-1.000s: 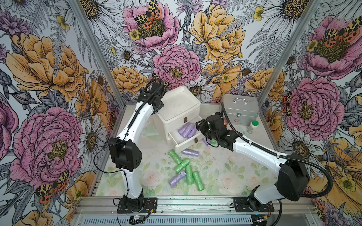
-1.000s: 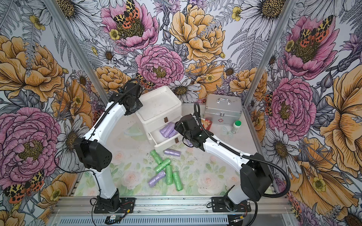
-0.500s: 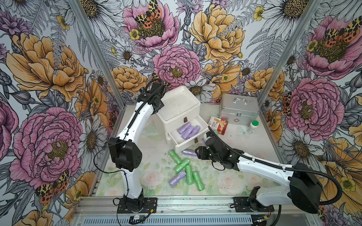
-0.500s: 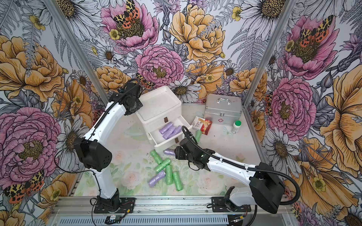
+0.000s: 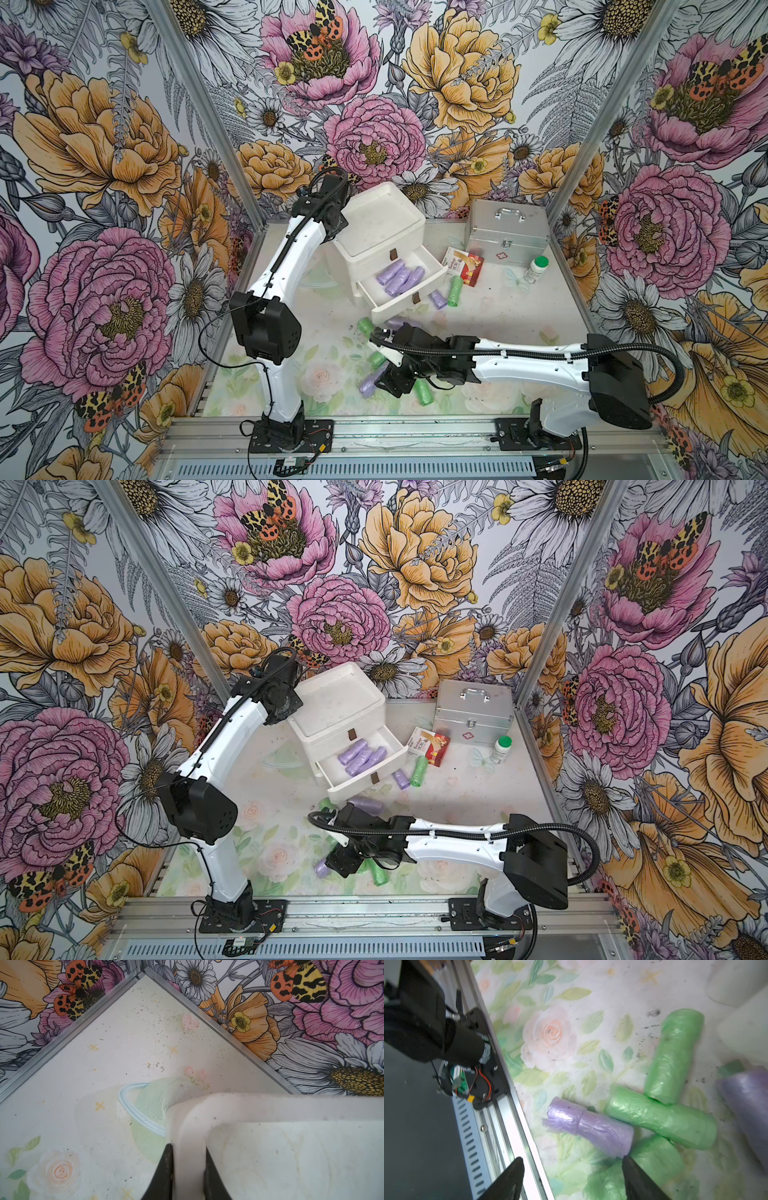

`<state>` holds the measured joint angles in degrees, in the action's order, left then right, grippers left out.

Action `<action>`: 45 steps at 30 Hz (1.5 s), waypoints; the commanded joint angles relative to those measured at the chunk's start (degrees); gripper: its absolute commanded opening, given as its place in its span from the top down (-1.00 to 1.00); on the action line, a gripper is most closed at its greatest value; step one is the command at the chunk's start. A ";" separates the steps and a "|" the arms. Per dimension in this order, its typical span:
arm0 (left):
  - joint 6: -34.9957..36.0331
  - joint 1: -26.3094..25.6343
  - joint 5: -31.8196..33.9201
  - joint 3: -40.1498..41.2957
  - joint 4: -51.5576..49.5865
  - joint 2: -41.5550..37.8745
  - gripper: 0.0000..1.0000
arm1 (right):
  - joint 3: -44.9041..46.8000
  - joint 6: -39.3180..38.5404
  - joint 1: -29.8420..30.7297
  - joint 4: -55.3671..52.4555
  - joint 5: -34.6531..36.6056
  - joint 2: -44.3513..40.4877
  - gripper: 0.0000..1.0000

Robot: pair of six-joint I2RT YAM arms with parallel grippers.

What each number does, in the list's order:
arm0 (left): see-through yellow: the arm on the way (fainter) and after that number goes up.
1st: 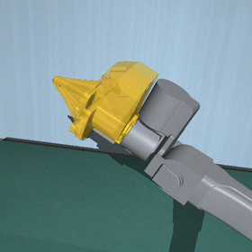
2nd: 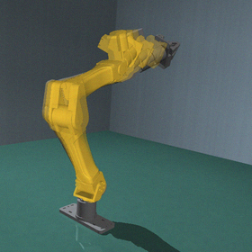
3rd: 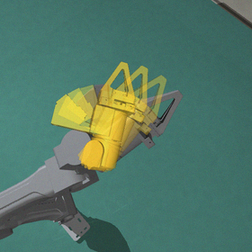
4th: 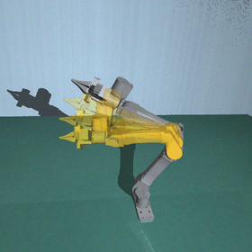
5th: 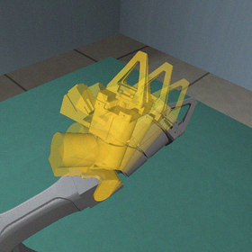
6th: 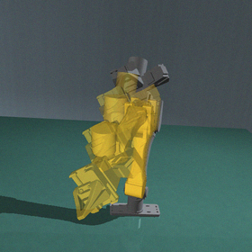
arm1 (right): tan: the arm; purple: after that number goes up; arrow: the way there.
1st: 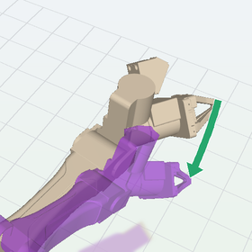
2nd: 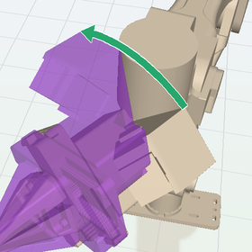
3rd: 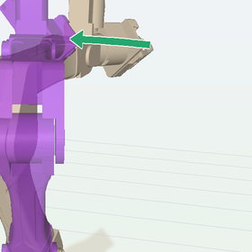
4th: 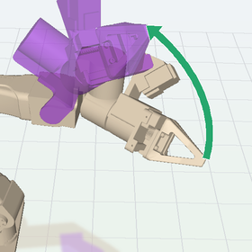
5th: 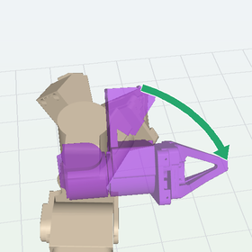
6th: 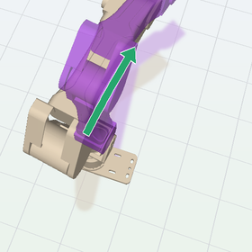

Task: Sort the rolls of trash bags by color and place them into the drawer
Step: Pick up the roll of trash bags from the center of the board.

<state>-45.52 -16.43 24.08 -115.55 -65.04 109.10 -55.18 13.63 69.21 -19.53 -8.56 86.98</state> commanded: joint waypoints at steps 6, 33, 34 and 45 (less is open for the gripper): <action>-6.38 -2.07 -21.12 4.34 -2.10 4.55 1.00 | -4.96 -22.47 0.66 -5.33 -0.15 3.80 -0.55; -6.16 -1.86 -21.05 5.34 -2.03 4.23 1.00 | -14.95 -37.06 0.39 -8.36 6.88 21.06 -0.50; -6.12 -1.80 -20.99 5.33 -2.07 4.26 1.00 | -15.38 -37.21 0.15 -8.32 7.03 21.54 -0.49; -5.99 -1.33 -21.09 5.67 -2.06 4.15 1.00 | -17.42 -36.48 -1.94 -8.40 4.59 23.86 0.24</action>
<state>-45.45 -16.36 23.99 -114.30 -63.90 108.44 -71.44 -23.27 67.88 -28.05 -2.85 110.17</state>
